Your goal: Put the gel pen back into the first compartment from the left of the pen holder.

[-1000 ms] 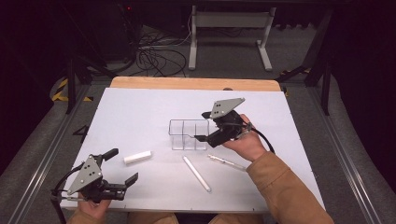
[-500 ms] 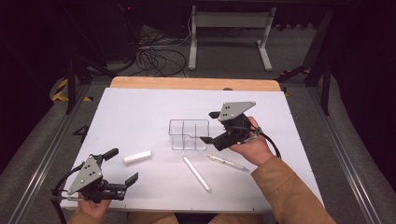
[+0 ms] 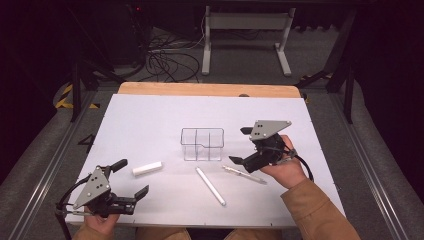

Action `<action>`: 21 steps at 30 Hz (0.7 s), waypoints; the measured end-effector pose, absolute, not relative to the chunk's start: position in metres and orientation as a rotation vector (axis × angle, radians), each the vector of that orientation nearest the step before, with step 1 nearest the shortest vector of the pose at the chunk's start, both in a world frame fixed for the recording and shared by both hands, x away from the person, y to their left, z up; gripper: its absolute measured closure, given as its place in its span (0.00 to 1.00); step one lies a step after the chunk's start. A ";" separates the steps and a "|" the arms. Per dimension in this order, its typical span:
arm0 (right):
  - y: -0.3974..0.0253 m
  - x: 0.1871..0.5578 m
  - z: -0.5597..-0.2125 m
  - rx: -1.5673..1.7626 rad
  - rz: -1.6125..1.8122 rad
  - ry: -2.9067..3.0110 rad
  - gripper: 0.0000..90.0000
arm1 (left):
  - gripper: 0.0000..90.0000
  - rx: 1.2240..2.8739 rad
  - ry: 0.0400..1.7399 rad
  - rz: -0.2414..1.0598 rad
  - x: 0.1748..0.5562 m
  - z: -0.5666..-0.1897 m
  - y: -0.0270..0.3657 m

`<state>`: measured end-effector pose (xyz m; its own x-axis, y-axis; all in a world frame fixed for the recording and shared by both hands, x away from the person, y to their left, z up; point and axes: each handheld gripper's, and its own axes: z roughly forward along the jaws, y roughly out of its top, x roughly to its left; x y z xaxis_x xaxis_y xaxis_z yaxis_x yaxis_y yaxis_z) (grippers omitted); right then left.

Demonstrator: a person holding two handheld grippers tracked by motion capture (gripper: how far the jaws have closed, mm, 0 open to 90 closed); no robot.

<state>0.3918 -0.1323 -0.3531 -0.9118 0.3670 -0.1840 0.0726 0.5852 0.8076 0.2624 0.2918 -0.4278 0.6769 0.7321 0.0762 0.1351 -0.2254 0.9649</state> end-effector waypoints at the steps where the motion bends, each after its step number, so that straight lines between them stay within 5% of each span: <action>1: -0.135 0.391 -0.355 0.370 1.234 2.485 0.10 | 0.01 1.738 0.699 0.644 0.262 -0.428 0.292; 21: -0.176 0.380 -0.392 0.524 1.200 2.490 0.23 | 0.01 1.740 0.697 0.645 0.262 -0.428 0.292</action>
<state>0.3804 -0.1764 -0.3918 -0.8791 0.4585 -0.1303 0.1837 0.5781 0.7950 0.2622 0.2916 -0.4276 0.6787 0.7302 0.0781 0.1337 -0.2274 0.9646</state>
